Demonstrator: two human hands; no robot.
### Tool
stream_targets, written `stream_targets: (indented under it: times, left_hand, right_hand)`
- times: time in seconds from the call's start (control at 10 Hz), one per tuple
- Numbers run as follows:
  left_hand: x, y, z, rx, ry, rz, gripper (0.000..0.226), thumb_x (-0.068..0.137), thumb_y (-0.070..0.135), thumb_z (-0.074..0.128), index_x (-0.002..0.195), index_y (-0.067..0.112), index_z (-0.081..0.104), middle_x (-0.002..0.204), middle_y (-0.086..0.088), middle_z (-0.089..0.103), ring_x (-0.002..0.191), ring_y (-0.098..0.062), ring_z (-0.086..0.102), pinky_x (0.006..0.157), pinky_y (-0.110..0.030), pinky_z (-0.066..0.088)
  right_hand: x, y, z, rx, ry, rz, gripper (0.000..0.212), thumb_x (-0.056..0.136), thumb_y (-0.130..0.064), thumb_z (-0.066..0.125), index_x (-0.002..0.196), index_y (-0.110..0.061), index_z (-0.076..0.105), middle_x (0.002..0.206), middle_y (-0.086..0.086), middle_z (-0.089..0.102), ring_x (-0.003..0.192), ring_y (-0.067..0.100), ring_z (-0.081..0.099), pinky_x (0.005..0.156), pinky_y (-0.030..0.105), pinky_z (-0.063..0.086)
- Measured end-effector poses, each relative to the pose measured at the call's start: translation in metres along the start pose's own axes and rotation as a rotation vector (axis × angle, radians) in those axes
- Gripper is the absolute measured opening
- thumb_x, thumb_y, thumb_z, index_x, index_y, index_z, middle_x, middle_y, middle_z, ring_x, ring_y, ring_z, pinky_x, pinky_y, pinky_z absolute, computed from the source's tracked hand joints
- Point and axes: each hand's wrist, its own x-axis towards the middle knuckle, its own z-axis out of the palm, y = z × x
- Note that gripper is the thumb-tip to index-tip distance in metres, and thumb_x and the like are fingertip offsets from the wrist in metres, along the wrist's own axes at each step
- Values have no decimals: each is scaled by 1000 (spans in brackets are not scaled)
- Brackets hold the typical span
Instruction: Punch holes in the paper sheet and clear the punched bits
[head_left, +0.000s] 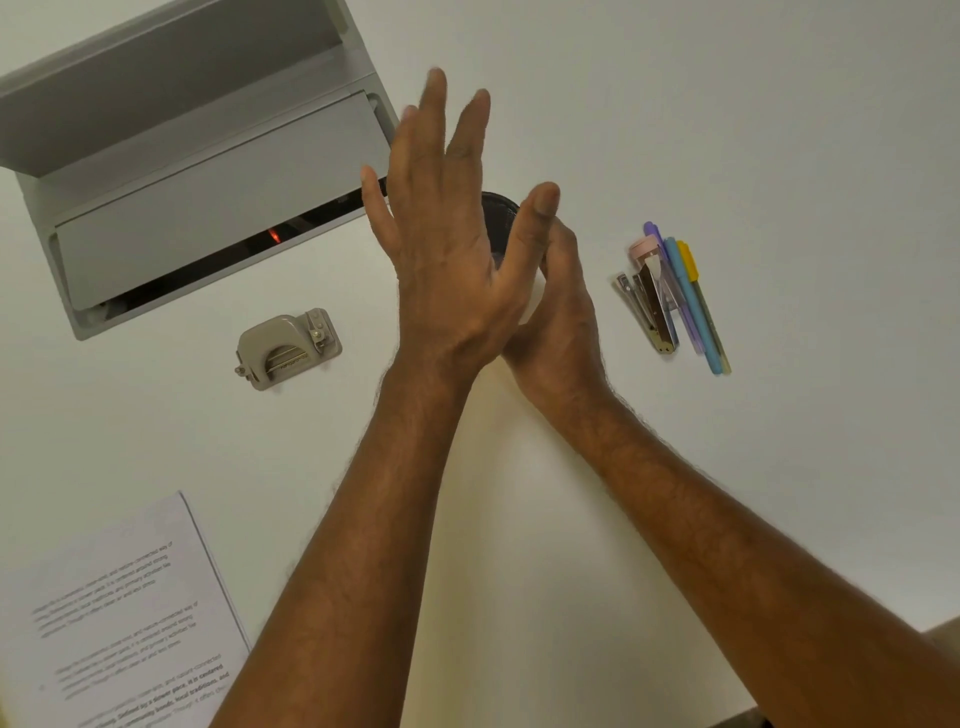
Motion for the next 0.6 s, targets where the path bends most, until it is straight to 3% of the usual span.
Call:
stream_targets:
  times: [0.1, 0.2, 0.3, 0.4, 0.6]
  left_hand:
    - [-5, -1, -6, -189, 97, -63, 58, 101, 48, 46, 144, 9, 52, 158, -14, 44, 149, -25, 38, 125, -53, 24]
    - [-16, -4, -13, -271, 209, -160, 41, 102, 28, 51, 137, 7, 57, 149, -12, 53, 142, -22, 46, 120, -32, 37]
    - [-26, -9, -17, -251, 228, -212, 40, 103, 25, 51, 138, 7, 56, 152, -12, 51, 145, -21, 43, 120, -25, 32]
    - [-58, -14, -23, -209, 234, -270, 41, 103, 22, 52, 141, 7, 53, 156, -10, 46, 148, -19, 38, 120, -19, 27]
    - [-122, -23, -45, -66, 133, -337, 46, 102, 24, 52, 145, 8, 50, 160, -8, 41, 146, -7, 31, 115, -5, 18]
  right_hand:
    - [-1, 3, 0, -29, -6, 2, 90, 83, -43, 84, 154, -17, 36, 153, 2, 52, 139, 15, 53, 107, 22, 51]
    - [-4, 5, -3, -53, -40, -5, 102, 81, -39, 89, 158, -8, 31, 159, 11, 47, 146, 22, 47, 106, 2, 38]
    - [-7, 7, -8, -68, -66, -16, 110, 79, -41, 90, 161, -5, 25, 163, 13, 42, 149, 24, 44, 107, 0, 34]
    - [-18, 7, -16, -130, -88, -8, 113, 78, -42, 90, 162, -8, 22, 166, 9, 37, 150, 17, 43, 111, 8, 35]
    - [-47, 9, -26, -189, -136, -32, 93, 90, -48, 77, 160, -9, 29, 163, 6, 40, 145, 15, 47, 111, 14, 40]
